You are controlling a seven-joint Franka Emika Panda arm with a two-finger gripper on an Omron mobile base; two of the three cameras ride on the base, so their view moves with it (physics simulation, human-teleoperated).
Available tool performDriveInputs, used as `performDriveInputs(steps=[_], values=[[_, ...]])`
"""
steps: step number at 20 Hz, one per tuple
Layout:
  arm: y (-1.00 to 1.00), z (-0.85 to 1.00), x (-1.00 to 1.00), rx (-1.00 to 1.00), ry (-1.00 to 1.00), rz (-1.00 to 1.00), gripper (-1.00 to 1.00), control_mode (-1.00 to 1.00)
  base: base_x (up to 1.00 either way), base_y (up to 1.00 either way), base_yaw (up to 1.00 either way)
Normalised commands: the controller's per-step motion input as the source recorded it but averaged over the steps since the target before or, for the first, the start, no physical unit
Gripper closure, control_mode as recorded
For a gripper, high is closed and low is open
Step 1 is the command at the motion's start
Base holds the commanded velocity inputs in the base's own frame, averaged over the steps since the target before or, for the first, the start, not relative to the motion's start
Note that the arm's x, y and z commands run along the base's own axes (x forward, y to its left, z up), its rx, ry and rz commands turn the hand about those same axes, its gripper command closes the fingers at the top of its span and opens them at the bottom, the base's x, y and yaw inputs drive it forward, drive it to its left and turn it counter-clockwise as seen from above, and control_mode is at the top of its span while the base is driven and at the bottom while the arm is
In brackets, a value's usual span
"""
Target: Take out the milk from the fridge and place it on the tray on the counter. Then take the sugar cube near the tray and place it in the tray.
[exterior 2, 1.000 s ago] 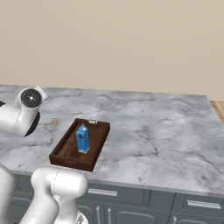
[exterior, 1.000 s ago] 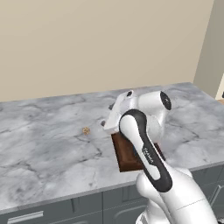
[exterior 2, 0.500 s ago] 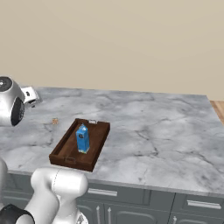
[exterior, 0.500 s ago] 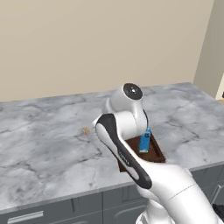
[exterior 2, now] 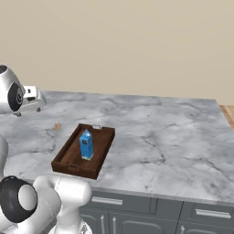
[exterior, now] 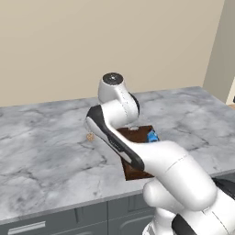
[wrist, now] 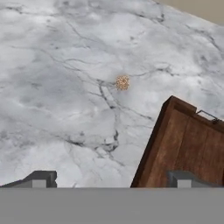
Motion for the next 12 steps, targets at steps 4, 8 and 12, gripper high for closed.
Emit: performDriveInputs(steps=[4, 8, 12], values=[[0.0, -0.26, 0.32, 0.02, 0.03, -0.01, -1.0, -1.0, 0.0, 0.0, 0.0], [0.0, -0.21, 0.37, 0.01, 0.03, 0.0, -1.0, -1.0, 0.0, 0.0, 0.0], [0.0, -0.39, 0.4, 0.0, 0.12, 0.0, -1.0, -1.0, 0.0, 0.0, 0.0]])
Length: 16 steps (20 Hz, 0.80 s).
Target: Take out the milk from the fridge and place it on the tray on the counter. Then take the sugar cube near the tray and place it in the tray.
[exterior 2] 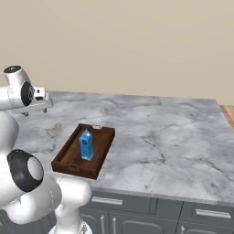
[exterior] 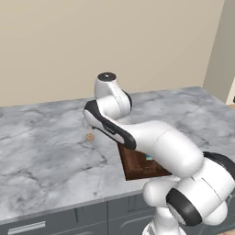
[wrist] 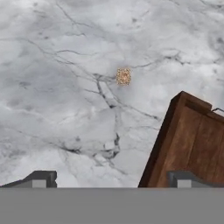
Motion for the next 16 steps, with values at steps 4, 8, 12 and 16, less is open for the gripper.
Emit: performDriveInputs(steps=[4, 8, 12, 16], values=[[0.01, -0.39, 0.47, 0.0, 0.1, 0.0, -1.0, -1.0, 0.0, 0.0, 0.0], [0.23, -0.46, 0.55, 0.0, 0.1, -0.03, -1.0, -1.0, 0.0, 0.0, 0.0], [0.17, -0.44, 0.58, -0.02, 0.07, -0.03, -1.0, -1.0, 0.0, 0.0, 0.0], [0.14, -0.46, 0.59, -0.03, 0.07, -0.02, -1.0, -1.0, 0.0, 0.0, 0.0]])
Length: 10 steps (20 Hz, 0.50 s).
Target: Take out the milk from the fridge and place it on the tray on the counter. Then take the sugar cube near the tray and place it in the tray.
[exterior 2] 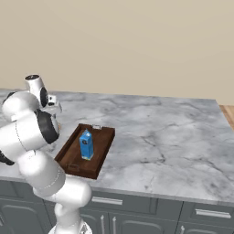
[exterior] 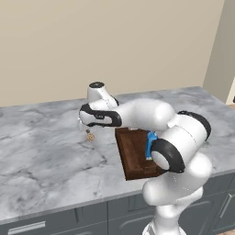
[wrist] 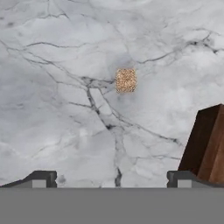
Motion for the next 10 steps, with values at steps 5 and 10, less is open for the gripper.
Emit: performDriveInputs(steps=[5, 10], values=[[0.05, -0.42, 0.57, -0.02, 0.09, -0.03, -1.0, -1.0, 0.0, 0.0, 0.0], [0.02, -0.24, 0.26, -0.01, 0.02, -0.04, -1.0, -1.0, 0.0, 0.0, 0.0]])
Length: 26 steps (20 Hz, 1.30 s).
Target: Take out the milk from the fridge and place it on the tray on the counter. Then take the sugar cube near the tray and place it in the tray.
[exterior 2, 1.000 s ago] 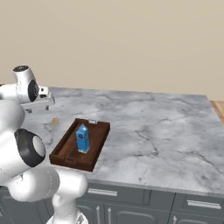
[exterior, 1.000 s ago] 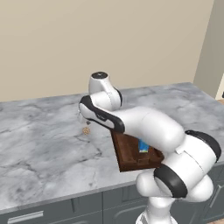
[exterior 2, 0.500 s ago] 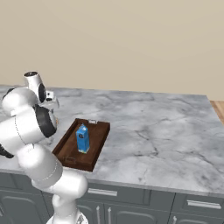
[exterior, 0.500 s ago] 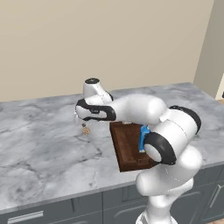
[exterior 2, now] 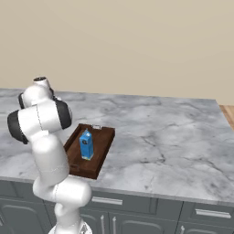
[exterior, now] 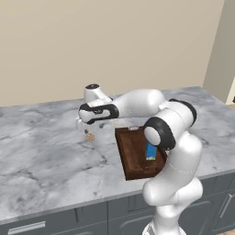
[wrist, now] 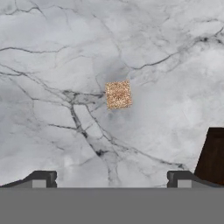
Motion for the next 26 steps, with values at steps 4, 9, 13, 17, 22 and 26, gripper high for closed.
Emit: performDriveInputs(steps=[4, 9, 13, 17, 22, 26], values=[[0.17, -0.2, 0.22, -0.03, 0.0, -0.07, -1.0, -1.0, 0.0, 0.0, 0.0], [0.04, -0.26, 0.09, -0.01, 0.0, -0.09, -1.0, -1.0, 0.0, 0.0, 0.0], [0.0, -0.23, 0.18, 0.0, 0.0, -0.09, -1.0, -1.0, 0.0, 0.0, 0.0], [0.0, -0.27, 0.3, 0.0, 0.0, -0.06, -1.0, -1.0, 0.0, 0.0, 0.0], [0.0, -0.22, 0.2, 0.0, 0.0, -0.02, -1.0, -1.0, 0.0, 0.0, 0.0], [0.0, -0.19, 0.18, 0.0, 0.0, 0.0, -1.0, -1.0, 0.0, 0.0, 0.0]])
